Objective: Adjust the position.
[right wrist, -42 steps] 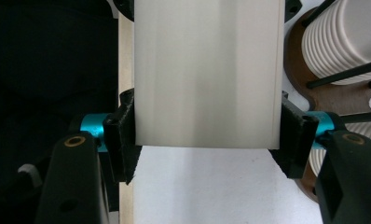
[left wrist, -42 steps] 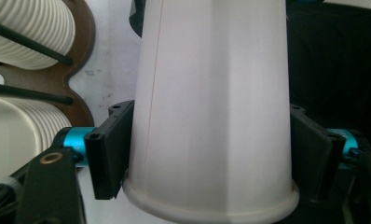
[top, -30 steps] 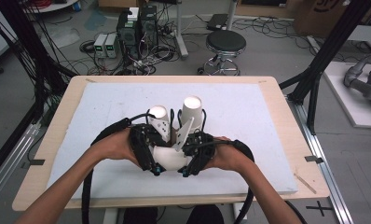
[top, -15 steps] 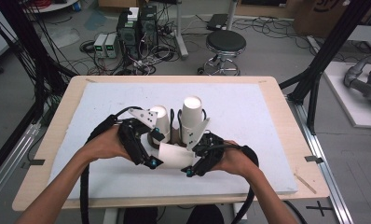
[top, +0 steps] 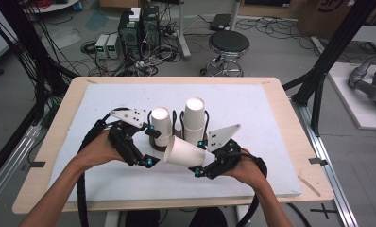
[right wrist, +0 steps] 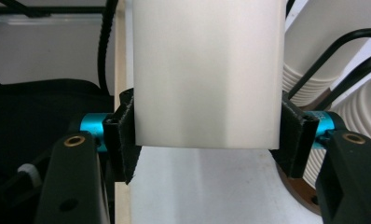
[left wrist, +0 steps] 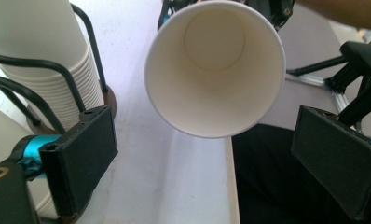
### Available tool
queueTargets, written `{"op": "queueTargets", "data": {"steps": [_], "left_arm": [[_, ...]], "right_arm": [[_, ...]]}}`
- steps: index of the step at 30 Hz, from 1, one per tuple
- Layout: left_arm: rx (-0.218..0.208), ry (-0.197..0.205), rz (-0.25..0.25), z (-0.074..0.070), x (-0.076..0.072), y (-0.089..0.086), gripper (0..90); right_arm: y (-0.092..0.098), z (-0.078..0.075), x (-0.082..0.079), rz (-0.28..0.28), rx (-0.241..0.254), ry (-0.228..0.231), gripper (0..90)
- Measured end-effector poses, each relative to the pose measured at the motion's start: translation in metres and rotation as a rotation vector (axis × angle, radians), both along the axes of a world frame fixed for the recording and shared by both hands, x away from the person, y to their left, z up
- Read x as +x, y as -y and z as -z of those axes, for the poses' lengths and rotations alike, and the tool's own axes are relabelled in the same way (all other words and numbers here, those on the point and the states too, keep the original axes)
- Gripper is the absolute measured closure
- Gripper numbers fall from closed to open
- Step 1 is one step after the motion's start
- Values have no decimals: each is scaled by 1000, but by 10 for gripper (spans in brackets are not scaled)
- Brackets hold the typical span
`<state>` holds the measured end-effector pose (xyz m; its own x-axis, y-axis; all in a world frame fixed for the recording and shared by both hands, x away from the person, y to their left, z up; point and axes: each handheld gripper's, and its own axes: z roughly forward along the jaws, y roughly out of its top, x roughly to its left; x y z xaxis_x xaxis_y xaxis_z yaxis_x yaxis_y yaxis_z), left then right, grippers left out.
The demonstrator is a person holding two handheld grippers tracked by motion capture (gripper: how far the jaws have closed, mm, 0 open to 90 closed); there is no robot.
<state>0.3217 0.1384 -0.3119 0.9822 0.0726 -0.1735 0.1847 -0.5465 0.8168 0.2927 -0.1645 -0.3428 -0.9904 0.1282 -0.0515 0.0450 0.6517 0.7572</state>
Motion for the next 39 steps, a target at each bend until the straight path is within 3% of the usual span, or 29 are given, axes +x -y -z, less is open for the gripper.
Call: {"op": "queueTargets", "data": {"steps": [5, 12, 16, 19, 26, 32, 39], "left_arm": [[-30, 25, -8, 3, -3, -2, 67], [-79, 58, -24, 9, -9, -4, 67], [-125, 57, -29, 18, -14, -3, 67], [-192, 70, -54, 29, -17, -7, 67], [-228, 32, -78, 55, -20, -11, 67], [-291, 34, -85, 63, -23, -10, 67], [-348, 42, -71, 67, -25, -4, 67]], "right_arm": [[3, 6, -4, 17, 53, 21, 362], [6, 14, -6, 24, 146, 8, 362], [5, 20, -8, 23, 174, 7, 362], [5, 25, -9, 21, 206, -1, 361], [5, 36, -12, 21, 275, -27, 361], [6, 45, -13, 27, 326, -37, 361], [5, 51, -14, 33, 347, -41, 361]]}}
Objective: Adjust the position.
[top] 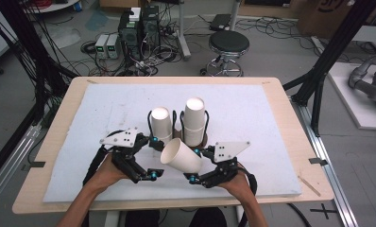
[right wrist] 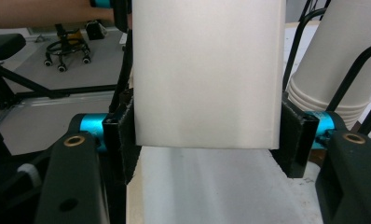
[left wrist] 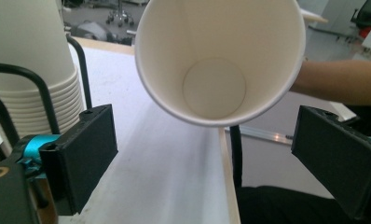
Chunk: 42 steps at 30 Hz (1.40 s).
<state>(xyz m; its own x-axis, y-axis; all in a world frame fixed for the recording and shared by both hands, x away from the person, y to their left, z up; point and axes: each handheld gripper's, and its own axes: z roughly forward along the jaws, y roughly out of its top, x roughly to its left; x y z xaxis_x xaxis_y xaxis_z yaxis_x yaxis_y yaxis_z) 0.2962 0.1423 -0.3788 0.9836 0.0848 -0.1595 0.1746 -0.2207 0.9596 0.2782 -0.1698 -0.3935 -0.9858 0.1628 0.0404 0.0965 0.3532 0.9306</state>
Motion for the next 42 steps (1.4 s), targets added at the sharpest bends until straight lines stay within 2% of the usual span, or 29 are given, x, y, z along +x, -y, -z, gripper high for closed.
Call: {"op": "queueTargets", "data": {"steps": [5, 15, 23, 25, 31, 35, 37, 42], "left_arm": [[-32, -14, 7, 5, 0, 7, 67], [-80, -11, 23, 4, 0, 23, 67], [-94, -23, 35, 3, 1, 26, 68], [-104, -23, 39, 3, 1, 26, 92], [-97, -29, 52, 4, 0, 29, 111], [-94, -14, 44, 4, 0, 30, 171], [-76, 21, 22, 3, -2, 29, 200], [-77, 24, 25, 3, -2, 29, 237]], "right_arm": [[-1, 2, -1, 0, 19, -10, 361], [-5, 5, -1, -14, 13, -6, 361], [-6, 6, -1, -18, 11, -5, 361], [-6, 7, -1, -21, 8, -4, 361], [-10, 8, -1, -29, 1, -1, 361], [-12, 8, -1, -34, -2, 2, 361], [-12, 8, -1, -31, -5, 4, 362], [-12, 8, 0, -39, -7, 7, 363]]}}
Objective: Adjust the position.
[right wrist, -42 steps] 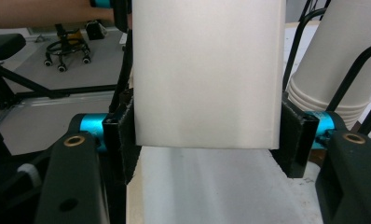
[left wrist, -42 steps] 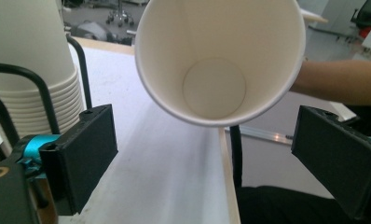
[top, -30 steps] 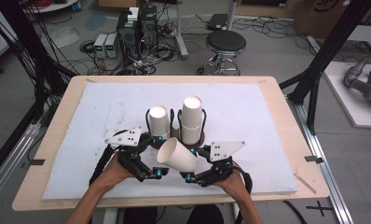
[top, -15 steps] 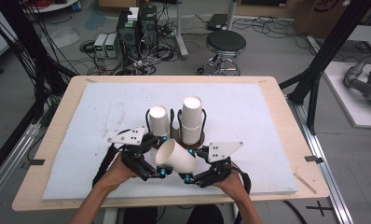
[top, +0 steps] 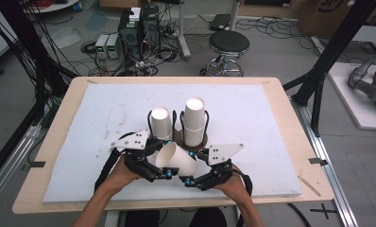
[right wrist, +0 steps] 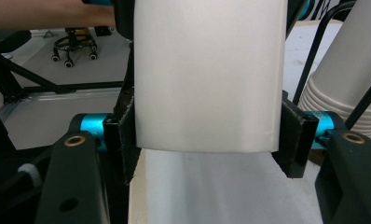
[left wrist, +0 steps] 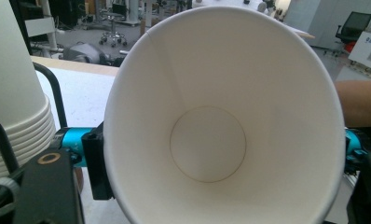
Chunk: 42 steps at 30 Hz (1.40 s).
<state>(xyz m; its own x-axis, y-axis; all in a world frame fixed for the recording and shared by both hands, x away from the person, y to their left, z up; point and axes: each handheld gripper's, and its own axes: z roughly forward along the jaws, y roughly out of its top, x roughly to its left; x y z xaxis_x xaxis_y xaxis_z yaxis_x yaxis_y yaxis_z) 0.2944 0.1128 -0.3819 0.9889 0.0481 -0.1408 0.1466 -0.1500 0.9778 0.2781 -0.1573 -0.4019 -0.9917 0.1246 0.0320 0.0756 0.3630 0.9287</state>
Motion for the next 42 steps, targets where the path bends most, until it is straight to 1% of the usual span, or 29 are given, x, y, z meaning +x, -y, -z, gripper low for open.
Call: {"op": "queueTargets", "data": {"steps": [4, 6, 7, 9, 10, 11, 12, 13, 15, 17, 19, 21, 26, 29, 34, 35, 36, 37, 41, 42], "left_arm": [[2, 2, 3, 0, 0, 0, 248], [16, 5, 3, 0, 0, 0, 249], [21, 8, -2, 0, -1, 1, 249], [24, 18, -18, 0, -1, 0, 250], [20, 17, -19, -1, -1, 0, 253], [19, 16, -22, -1, -1, -1, 254], [21, 17, -24, -1, -1, -1, 255], [24, 19, -26, -1, -1, -2, 255], [25, 17, -23, -2, -1, -3, 256], [29, 24, -27, -2, -1, -4, 256], [29, 21, -32, -3, -1, -5, 256], [33, 30, -32, -4, 0, -7, 256], [30, 32, -47, -6, 0, -10, 256], [46, 36, -52, -7, 1, -12, 256], [57, 45, -63, -12, 3, -17, 256], [64, 47, -66, -13, 3, -18, 256], [74, 56, -73, -14, 3, -18, 256], [75, 59, -74, -14, 3, -19, 255], [83, 64, -88, -16, 5, -22, 255], [94, 66, -92, -16, 6, -22, 255]], "right_arm": [[0, 0, 0, 0, -2, 5, 361], [-1, 0, 0, -1, -15, 5, 352], [-2, 1, 1, -1, -21, 2, 328], [-4, 1, 1, -5, -39, 3, 222], [-6, 1, -1, 23, -66, 6, 161], [-7, 2, -2, 44, -77, 14, 142], [-8, 2, -2, 60, -82, 18, 142], [-9, 3, -2, 79, -87, 13, 141], [-8, 3, -2, 68, -87, 7, 141], [-7, 2, -2, 69, -80, 5, 141], [-6, 1, -1, 74, -73, 6, 141], [-5, 1, -2, 76, -75, 5, 141], [-3, 1, -1, 79, -73, 2, 141], [-1, 1, -1, 86, -79, -4, 141], [9, 2, 1, 117, -70, -7, 141], [11, 3, 1, 125, -69, -13, 141], [13, 3, 1, 128, -67, -10, 141], [16, 3, 2, 143, -65, -3, 141], [26, 3, 4, 185, -65, -6, 141], [28, 4, 5, 192, -61, -2, 141]]}}
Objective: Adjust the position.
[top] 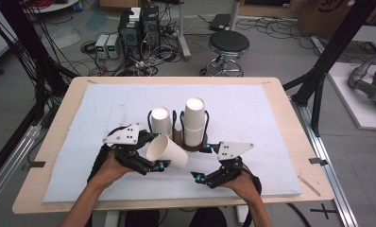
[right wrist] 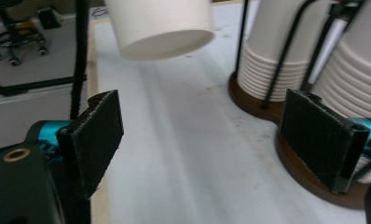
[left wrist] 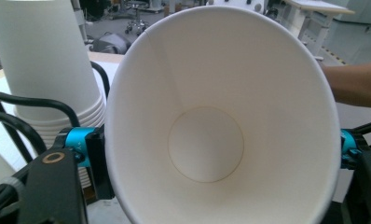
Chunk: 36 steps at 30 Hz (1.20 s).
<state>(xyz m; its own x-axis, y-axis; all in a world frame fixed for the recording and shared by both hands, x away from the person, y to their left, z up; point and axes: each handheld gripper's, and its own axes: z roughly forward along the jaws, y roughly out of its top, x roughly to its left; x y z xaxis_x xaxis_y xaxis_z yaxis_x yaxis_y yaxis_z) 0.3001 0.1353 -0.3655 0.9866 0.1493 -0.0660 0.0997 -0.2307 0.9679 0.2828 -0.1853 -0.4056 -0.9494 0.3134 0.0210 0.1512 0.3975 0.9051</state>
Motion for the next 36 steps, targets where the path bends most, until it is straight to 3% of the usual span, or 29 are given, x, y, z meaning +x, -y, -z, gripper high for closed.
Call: {"op": "queueTargets", "data": {"steps": [6, 10, 21, 27, 34, 36], "left_arm": [[38, 8, -9, -1, 2, -1, 256], [59, 8, -18, -3, 4, -2, 256], [130, 5, -26, -3, 8, -1, 256], [154, 12, -28, -7, 11, -1, 256], [188, 22, -30, -8, 13, 1, 257], [193, 17, -33, -8, 14, 2, 257]], "right_arm": [[18, 3, 4, 78, 9, 2, 141], [30, 7, 7, 161, 10, 6, 141], [56, 21, 12, 299, 16, -26, 142], [66, 24, 13, 345, 26, -32, 142], [70, 31, 15, 451, -7, -26, 145], [71, 32, 16, 461, 2, -34, 145]]}}
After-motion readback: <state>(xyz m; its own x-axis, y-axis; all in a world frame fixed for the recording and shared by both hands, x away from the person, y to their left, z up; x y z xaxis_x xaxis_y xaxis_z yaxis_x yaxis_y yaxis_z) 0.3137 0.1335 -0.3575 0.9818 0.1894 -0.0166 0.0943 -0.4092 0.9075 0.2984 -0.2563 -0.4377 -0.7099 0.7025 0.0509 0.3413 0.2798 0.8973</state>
